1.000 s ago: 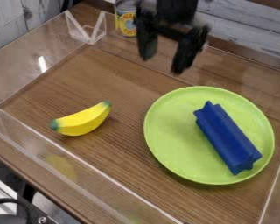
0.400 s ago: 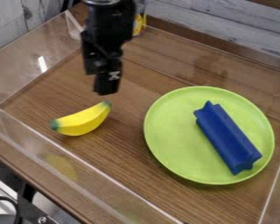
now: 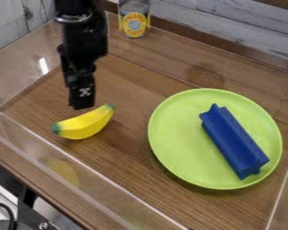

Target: Put the banana in the green plate

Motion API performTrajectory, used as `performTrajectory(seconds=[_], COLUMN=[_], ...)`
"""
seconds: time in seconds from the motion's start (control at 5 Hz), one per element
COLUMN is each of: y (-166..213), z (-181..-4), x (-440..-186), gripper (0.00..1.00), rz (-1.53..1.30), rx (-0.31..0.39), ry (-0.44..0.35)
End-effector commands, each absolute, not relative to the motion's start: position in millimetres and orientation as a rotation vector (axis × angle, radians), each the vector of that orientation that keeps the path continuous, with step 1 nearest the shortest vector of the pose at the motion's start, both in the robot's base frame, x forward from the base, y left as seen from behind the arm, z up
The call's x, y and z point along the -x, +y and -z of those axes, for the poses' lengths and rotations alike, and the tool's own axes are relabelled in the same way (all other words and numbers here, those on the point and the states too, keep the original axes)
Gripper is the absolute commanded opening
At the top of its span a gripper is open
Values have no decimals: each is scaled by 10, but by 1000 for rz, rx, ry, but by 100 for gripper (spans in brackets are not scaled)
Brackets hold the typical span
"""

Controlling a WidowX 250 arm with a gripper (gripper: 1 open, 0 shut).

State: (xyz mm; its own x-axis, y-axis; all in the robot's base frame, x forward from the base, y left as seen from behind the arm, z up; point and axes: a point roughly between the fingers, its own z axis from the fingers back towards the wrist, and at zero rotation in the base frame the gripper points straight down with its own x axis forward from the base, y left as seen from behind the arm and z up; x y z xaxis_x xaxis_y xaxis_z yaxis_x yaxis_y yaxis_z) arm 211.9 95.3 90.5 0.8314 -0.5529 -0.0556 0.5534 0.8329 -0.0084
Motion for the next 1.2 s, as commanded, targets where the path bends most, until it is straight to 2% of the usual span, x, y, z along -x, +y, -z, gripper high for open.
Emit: performTrajectory(seconds=[0.0,0.6,1.0], y=[1034,1119,1141], z=[-888,-520,-354], x=[-2103,-2087,-2086], gripper=[100,100,100], rz=[584,560,547], rx=[-38,-29,-9], ry=[11,-19,-38])
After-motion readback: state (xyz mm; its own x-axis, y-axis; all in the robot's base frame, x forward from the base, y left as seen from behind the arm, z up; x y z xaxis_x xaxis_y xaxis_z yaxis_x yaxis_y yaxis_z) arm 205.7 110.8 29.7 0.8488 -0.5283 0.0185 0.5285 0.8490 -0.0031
